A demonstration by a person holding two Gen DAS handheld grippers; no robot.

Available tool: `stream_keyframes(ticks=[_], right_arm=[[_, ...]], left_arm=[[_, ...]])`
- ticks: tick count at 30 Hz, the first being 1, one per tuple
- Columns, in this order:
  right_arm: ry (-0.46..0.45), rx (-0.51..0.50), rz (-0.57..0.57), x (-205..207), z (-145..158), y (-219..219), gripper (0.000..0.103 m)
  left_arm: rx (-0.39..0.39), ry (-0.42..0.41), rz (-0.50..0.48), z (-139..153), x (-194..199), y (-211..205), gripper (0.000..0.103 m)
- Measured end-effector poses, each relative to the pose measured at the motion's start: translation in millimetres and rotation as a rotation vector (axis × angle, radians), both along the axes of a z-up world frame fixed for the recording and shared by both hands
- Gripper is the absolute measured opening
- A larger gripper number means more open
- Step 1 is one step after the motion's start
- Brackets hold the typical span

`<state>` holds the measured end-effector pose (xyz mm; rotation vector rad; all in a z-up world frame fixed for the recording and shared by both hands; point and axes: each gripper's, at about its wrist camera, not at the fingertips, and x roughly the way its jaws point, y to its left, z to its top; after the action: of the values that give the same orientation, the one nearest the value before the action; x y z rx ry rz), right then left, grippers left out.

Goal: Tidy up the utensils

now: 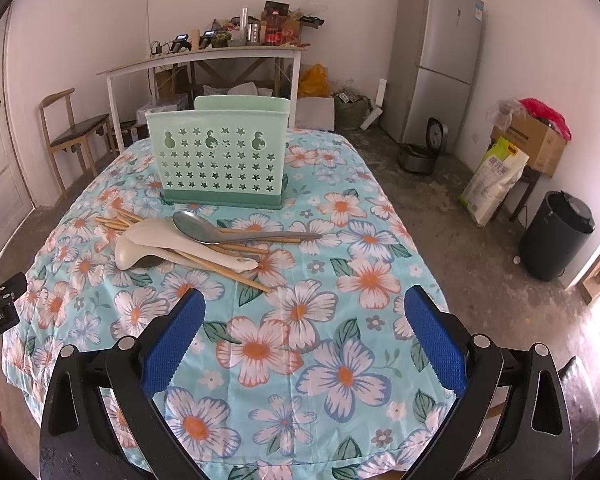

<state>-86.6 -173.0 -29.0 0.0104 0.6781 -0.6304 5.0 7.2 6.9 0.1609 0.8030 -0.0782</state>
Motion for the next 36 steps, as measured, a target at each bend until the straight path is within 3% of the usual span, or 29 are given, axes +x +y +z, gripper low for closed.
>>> stream_keyframes(ticks=[36], right_arm=[[-0.001,0.018,0.006,1.1,1.3,-3.4,0.095]], left_arm=[[-0.003,-0.013,-0.002,-1.2,0.5,-4.0,0.097]])
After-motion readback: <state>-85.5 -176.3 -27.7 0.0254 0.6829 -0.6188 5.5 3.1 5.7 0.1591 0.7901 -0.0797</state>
